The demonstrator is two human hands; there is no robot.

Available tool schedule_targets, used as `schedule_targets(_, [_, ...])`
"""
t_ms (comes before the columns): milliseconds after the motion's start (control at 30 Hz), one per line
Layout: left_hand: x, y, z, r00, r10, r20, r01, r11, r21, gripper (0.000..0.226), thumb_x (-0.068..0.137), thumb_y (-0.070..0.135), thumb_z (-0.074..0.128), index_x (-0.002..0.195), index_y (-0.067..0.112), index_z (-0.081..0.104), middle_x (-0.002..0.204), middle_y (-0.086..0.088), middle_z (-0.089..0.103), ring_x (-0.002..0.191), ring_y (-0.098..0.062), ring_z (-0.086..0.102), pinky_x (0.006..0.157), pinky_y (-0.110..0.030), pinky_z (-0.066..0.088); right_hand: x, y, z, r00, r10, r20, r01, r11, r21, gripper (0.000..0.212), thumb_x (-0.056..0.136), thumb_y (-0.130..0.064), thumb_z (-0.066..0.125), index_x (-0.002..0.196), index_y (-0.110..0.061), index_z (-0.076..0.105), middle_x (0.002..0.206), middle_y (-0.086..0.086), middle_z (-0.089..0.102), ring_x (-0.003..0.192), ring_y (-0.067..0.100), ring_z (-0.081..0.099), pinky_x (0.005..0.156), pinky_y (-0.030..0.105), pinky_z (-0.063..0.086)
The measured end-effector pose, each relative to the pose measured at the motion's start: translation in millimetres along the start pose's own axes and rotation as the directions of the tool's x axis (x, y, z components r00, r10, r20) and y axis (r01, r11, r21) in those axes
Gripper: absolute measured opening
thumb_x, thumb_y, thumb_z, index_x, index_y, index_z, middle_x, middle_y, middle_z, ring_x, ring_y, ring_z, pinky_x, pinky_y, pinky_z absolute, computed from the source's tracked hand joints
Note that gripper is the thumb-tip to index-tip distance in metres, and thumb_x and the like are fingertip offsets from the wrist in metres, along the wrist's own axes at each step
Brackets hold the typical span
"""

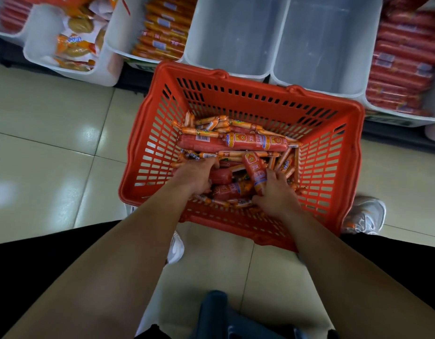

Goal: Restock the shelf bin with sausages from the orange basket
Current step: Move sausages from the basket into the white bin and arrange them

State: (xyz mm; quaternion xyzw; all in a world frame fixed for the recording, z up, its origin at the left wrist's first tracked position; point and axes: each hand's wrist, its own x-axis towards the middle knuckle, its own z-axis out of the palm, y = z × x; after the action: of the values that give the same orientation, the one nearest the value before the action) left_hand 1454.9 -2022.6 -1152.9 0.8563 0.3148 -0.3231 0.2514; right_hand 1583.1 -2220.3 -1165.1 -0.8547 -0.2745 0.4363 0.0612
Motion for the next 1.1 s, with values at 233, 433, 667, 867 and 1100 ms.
schedule_targets(233, [4.1,-4.5,6.5,0.998,0.014,0.069,-0.021,0.995,0.101,0.069,0.087,0.039,0.070,0.148,0.038,0.039,0.154,0.003,0.029,0.137,-0.033,0.027,0.113,-0.055,0.030,3.4,6.7,-2.6,0.999,-0.043,0.031,0.042,0.999,0.025,0.097,0.087,-0.040,0.066,0.159,-0.020,0.005,0.161,0.018,0.021,0.139,0.043,0.037,0.110,0.057,0.038])
schedule_targets(433, [-3.6,-6.7,7.0,0.999,0.042,0.026,-0.042,0.999,-0.011,0.065,0.084,0.038,0.075,0.140,0.033,0.042,0.147,0.000,0.036,0.135,-0.030,0.033,0.111,-0.049,0.033,0.5,9.8,1.2,0.996,-0.067,0.061,0.061,0.993,0.098,0.093,0.093,-0.046,0.061,0.159,-0.030,-0.002,0.153,0.018,0.040,0.129,0.039,0.049,0.106,0.052,0.042])
schedule_targets(667, [-4.2,8.6,4.5,0.985,0.124,-0.123,-0.150,0.961,-0.231,0.063,0.089,0.052,0.064,0.143,0.037,0.035,0.145,0.002,0.043,0.127,-0.025,0.049,0.104,-0.041,0.042,-5.2,12.9,3.6,0.997,-0.070,0.021,0.066,0.984,0.168,0.084,0.097,-0.051,0.053,0.159,-0.036,-0.002,0.152,0.016,0.042,0.128,0.038,0.050,0.103,0.046,0.044])
schedule_targets(867, [6.9,11.9,16.0,0.996,0.066,-0.066,-0.064,0.997,0.035,0.071,0.091,0.047,0.062,0.150,0.025,0.031,0.147,-0.007,0.039,0.136,-0.032,0.034,0.111,-0.051,0.035,-6.5,17.4,2.4,0.998,0.016,-0.061,-0.009,0.994,0.107,0.075,0.095,-0.054,0.051,0.155,-0.031,0.011,0.131,0.013,0.060,0.109,0.035,0.061,0.091,0.047,0.051])
schedule_targets(1100, [7.7,8.2,13.5,1.000,0.005,0.015,-0.006,0.996,0.094,0.059,0.092,0.030,0.064,0.142,0.023,0.033,0.143,-0.009,0.037,0.128,-0.037,0.042,0.108,-0.055,0.036,-4.2,25.8,-4.1,0.993,0.054,-0.106,-0.029,0.973,0.228,0.077,0.097,-0.048,0.055,0.158,-0.020,0.017,0.125,0.014,0.063,0.105,0.033,0.064,0.089,0.044,0.053])
